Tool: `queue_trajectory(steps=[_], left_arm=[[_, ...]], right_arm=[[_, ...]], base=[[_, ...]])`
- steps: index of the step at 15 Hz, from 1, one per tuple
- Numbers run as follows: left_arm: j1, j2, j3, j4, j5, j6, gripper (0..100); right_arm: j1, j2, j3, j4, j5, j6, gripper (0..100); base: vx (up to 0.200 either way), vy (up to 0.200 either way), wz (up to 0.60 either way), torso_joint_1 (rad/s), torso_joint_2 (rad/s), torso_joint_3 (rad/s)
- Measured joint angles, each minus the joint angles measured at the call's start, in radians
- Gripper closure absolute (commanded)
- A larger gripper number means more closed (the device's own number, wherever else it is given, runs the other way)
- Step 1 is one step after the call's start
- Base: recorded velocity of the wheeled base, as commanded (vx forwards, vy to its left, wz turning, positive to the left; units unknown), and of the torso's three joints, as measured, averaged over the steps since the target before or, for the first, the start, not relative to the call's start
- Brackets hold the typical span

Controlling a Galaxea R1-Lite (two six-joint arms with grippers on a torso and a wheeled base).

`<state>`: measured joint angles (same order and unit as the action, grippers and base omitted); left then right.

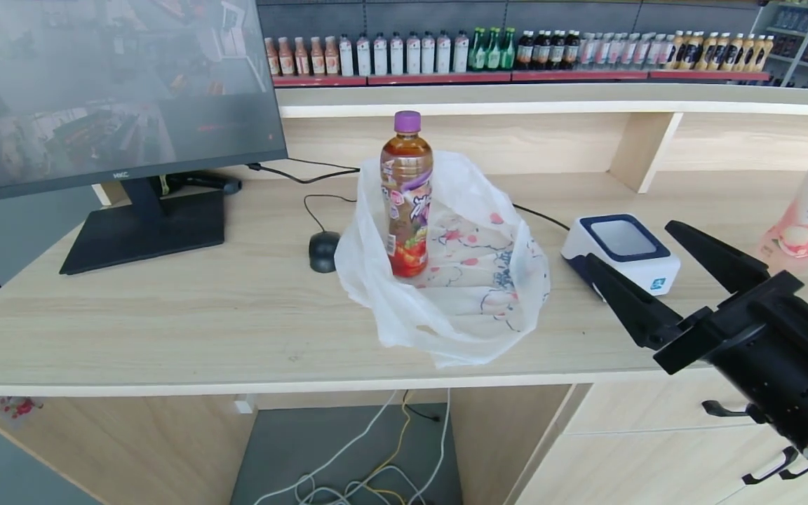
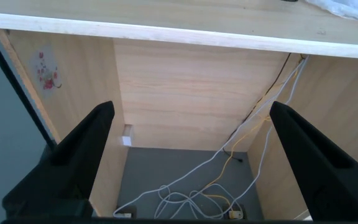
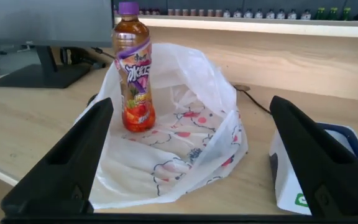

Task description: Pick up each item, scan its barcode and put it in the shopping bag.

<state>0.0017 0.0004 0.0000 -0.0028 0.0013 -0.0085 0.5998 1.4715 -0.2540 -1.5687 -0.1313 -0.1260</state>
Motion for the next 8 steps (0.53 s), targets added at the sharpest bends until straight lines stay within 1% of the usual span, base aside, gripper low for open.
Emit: queue_trajectory(steps=[3, 8], left_arm=[[0.0, 0.0, 0.0, 0.0, 0.0, 0.0, 0], [0.0, 0.0, 0.0, 0.0, 0.0, -0.001, 0]], right_arm=[[0.003, 0.045, -0.055, -0.001, -0.001, 0.004, 0], [0.008, 0.127, -0.092, 0.0, 0.0, 0.005, 0]], base=[[0.0, -0.2, 0.0, 0.005, 0.0, 0.004], [0.0, -0.2, 0.0, 0.0, 0.0, 0.003]])
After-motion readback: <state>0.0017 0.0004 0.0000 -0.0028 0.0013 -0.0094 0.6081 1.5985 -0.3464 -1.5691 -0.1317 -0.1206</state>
